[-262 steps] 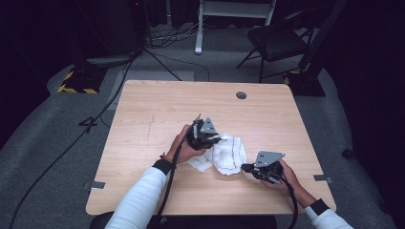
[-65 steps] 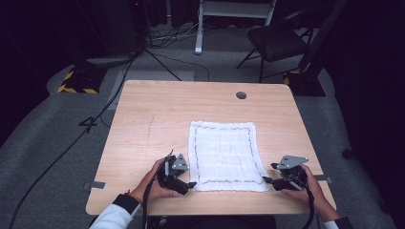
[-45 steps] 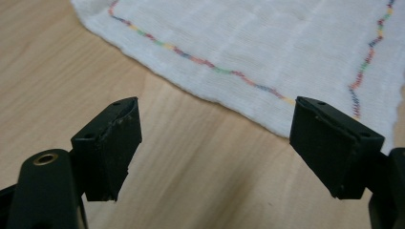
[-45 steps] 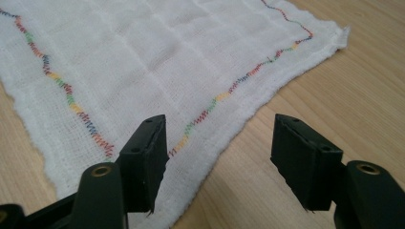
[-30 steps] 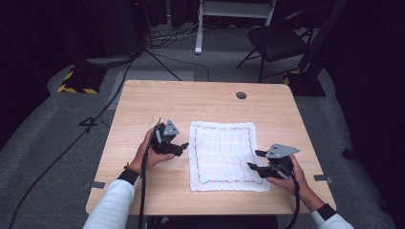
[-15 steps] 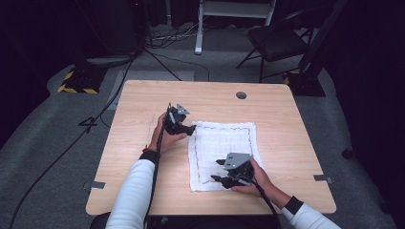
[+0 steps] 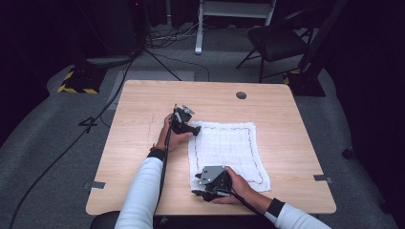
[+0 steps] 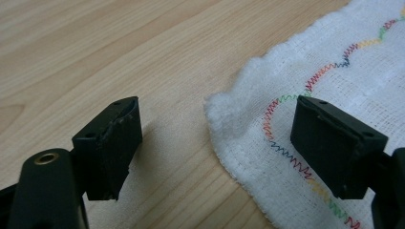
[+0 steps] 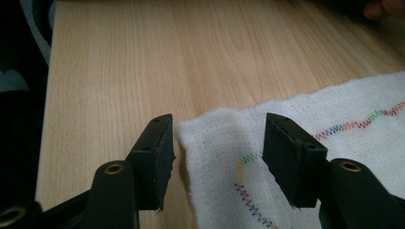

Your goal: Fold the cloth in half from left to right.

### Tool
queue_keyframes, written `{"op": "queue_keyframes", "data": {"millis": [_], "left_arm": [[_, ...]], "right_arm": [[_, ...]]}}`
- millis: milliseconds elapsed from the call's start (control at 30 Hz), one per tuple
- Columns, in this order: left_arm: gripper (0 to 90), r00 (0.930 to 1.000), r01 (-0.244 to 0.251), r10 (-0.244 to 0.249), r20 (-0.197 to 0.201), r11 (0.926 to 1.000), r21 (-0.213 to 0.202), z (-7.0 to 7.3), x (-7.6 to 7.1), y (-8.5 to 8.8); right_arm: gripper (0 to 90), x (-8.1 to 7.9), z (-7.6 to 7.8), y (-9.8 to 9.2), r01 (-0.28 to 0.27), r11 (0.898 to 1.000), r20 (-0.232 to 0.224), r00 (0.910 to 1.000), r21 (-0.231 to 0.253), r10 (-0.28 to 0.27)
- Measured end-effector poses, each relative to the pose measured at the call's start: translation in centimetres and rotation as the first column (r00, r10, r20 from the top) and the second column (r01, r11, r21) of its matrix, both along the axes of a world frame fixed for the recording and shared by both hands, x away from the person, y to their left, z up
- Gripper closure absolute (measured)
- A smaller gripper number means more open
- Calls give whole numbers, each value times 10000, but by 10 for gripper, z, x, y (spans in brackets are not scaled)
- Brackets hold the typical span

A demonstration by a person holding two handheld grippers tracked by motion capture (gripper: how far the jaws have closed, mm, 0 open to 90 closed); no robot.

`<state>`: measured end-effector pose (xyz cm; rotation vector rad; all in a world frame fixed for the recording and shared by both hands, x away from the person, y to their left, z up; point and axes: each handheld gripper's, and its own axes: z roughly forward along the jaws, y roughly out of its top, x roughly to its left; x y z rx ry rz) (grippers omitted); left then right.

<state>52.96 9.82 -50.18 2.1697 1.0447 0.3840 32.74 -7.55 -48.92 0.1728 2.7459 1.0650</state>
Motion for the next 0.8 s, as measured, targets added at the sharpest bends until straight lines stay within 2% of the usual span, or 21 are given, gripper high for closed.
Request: {"op": "queue_keyframes", "data": {"millis": [33, 100, 133, 267, 333, 400, 500, 633, 700, 767, 800], "left_arm": [[186, 10000, 4, -4, 30, 10000, -38, 0, 0, 0], [202, 9999, 103, -102, 19, 9999, -57, 0, -1, 0], [232, 9996, 297, -297, 36, 9995, -60, 1, -2, 0], [486, 9957, 928, -927, -90, 9957, 53, 6, -5, -4], [568, 9934, 1143, -1144, -123, 9934, -41, 6, -6, -4], [662, 9923, 1219, -1222, -187, 9924, -169, 6, -7, -4], [764, 9913, 1311, -1313, -136, 9913, -116, 6, -8, -4], [828, 9911, 1328, -1329, -72, 9911, -86, 6, -9, -1], [835, 9914, 1304, -1305, -99, 9914, -71, 7, -10, 3], [837, 9922, 1250, -1250, -20, 9921, 116, 9, -11, 10], [837, 9930, 1182, -1182, -38, 9930, 45, 10, -11, 14]], "right_arm": [[462, 1, -1, 2, 40, 9999, 48, 10000, -101, -40], [480, 2, -2, 4, 101, 9999, -150, 9998, 30, -101], [492, 2, -3, 5, 135, 9999, -173, 9998, 41, -135], [648, 1, -2, 5, 225, 9997, -263, 9994, -3, -225], [726, 4, -2, 4, 434, 9991, -356, 9984, -18, -434], [800, 5, -2, 5, 631, 9980, -142, 9979, -51, -632], [837, 2, -2, 8, 750, 9970, 307, 9967, -180, -745], [847, 2, 0, 9, 670, 9975, 361, 9972, -209, -662], [848, 2, 1, 11, 651, 9977, 407, 9971, -197, -643], [849, 2, 3, 14, 616, 9981, 439, 9972, -98, -611], [849, 1, 5, 16, 593, 9982, 491, 9971, -92, -587]]}}
